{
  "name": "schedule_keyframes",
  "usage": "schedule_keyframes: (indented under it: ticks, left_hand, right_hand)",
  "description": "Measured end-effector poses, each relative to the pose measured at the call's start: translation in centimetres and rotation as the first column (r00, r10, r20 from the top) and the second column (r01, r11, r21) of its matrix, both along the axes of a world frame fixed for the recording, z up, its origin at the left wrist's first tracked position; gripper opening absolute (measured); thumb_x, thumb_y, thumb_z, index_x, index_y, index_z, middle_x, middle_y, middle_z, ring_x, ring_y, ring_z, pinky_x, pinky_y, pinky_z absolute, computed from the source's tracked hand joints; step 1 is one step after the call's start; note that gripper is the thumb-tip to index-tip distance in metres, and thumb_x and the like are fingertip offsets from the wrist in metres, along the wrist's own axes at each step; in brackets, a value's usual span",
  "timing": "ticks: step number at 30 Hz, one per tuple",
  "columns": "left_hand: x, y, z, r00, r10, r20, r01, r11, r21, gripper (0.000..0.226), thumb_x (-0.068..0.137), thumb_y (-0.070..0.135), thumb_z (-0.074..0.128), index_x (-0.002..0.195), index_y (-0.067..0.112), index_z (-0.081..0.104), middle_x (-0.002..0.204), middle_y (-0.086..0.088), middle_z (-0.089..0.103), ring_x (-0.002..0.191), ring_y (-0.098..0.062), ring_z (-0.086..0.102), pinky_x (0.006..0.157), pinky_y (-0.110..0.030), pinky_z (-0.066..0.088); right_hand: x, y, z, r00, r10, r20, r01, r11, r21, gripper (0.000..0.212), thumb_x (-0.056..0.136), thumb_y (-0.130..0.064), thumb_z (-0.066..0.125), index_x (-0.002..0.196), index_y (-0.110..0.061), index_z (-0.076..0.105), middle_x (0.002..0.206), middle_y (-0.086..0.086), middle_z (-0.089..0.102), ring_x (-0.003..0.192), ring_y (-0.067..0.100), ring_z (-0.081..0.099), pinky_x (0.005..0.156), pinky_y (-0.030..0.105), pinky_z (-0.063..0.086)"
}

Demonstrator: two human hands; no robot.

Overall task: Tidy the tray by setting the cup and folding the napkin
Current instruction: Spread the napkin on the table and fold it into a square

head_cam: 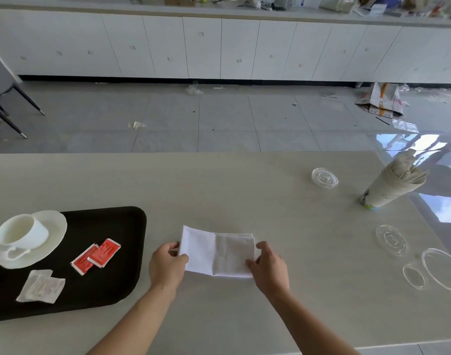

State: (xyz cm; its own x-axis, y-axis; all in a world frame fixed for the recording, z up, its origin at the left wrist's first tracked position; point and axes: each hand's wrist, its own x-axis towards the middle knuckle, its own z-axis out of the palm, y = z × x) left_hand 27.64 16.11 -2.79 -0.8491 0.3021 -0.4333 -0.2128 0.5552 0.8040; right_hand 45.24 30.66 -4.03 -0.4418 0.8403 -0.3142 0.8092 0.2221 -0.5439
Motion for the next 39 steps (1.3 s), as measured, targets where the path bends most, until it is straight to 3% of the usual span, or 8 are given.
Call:
schedule_keyframes:
  ticks: [8,13,18,20,23,30,36,39]
  left_hand:
    - [2.0,1.6,2.8,0.964,-0.090,-0.251,0.122,0.986,0.113,0.033,0.067,0.010,0.066,0.080,0.041,0.065,0.078,0.023,0.069,0.076,0.003,0.064,0.064,-0.018,0.046]
    - [4.6,2.3,2.3,0.891,-0.191,-0.412,0.241,0.968,0.073,0.025,0.073,0.004,0.063,0.080,0.026,0.072,0.063,0.004,0.065,0.062,-0.015,0.058,0.059,-0.031,0.049]
    - [5.9,3.1,1.9,0.738,-0.321,-0.594,0.366,0.929,-0.047,0.026,0.073,-0.001,0.073,0.093,0.017,0.077,0.079,0.003,0.074,0.072,-0.018,0.066,0.068,-0.027,0.052]
    - [6.3,3.2,1.5,0.672,-0.386,-0.632,0.415,0.903,-0.110,0.031,0.068,-0.004,0.076,0.090,0.018,0.076,0.079,0.003,0.074,0.072,-0.018,0.066,0.066,-0.024,0.050]
    - [7.0,3.1,1.2,0.610,-0.442,-0.657,0.471,0.870,-0.148,0.038,0.061,-0.007,0.078,0.087,0.021,0.074,0.077,0.006,0.071,0.069,-0.016,0.065,0.063,-0.020,0.047]
    - [8.0,2.3,-0.6,0.467,-0.562,-0.683,0.571,0.781,-0.252,0.036,0.059,-0.003,0.074,0.078,0.025,0.065,0.074,0.011,0.063,0.072,-0.015,0.057,0.066,-0.028,0.042]
    - [8.5,2.1,-1.2,0.416,-0.564,-0.713,0.625,0.747,-0.226,0.035,0.055,-0.009,0.074,0.069,0.020,0.061,0.071,0.008,0.060,0.069,-0.016,0.053,0.064,-0.023,0.039]
    - [8.5,2.0,-1.4,0.386,-0.577,-0.719,0.646,0.726,-0.236,0.036,0.052,-0.011,0.072,0.067,0.019,0.061,0.070,0.006,0.059,0.066,-0.018,0.054,0.063,-0.024,0.038]
  right_hand:
    - [0.5,-2.6,-0.8,0.995,-0.050,-0.087,0.038,0.990,-0.133,0.019,0.080,-0.018,0.065,0.081,-0.018,0.047,0.067,0.003,0.068,0.057,0.024,0.067,0.058,0.039,0.055]
    - [0.4,-1.0,0.2,0.997,-0.054,-0.046,0.054,0.998,0.007,0.026,0.093,-0.036,0.055,0.075,-0.018,0.059,0.070,-0.001,0.067,0.067,0.024,0.061,0.061,0.035,0.049]
    - [-2.1,1.8,2.8,0.915,-0.258,-0.311,0.105,0.895,-0.434,0.056,0.089,-0.064,0.052,0.078,-0.013,0.071,0.064,0.003,0.073,0.045,0.016,0.057,0.038,0.024,0.038]
    - [-2.9,2.5,3.2,0.954,-0.163,-0.251,0.068,0.934,-0.350,0.064,0.080,-0.070,0.057,0.072,-0.008,0.070,0.062,-0.002,0.073,0.044,0.014,0.057,0.042,0.023,0.039]
    - [-3.3,3.1,2.8,0.987,-0.054,-0.149,0.017,0.971,-0.237,0.043,0.076,-0.050,0.066,0.066,-0.008,0.067,0.059,-0.004,0.071,0.046,0.012,0.056,0.051,0.029,0.045]
    - [-1.7,2.8,1.8,0.994,-0.060,-0.093,0.038,0.974,-0.221,0.019,0.076,-0.033,0.065,0.072,-0.014,0.066,0.072,0.005,0.072,0.055,0.014,0.054,0.050,0.026,0.037]
    - [-0.5,2.5,1.6,0.963,-0.185,-0.196,0.120,0.945,-0.305,0.056,0.076,-0.057,0.068,0.066,-0.002,0.060,0.057,0.005,0.062,0.049,0.016,0.046,0.050,0.030,0.032]
    - [-0.9,2.9,1.7,0.977,-0.145,-0.154,0.103,0.962,-0.252,0.039,0.080,-0.042,0.072,0.066,-0.006,0.066,0.063,0.006,0.066,0.052,0.016,0.050,0.050,0.028,0.037]
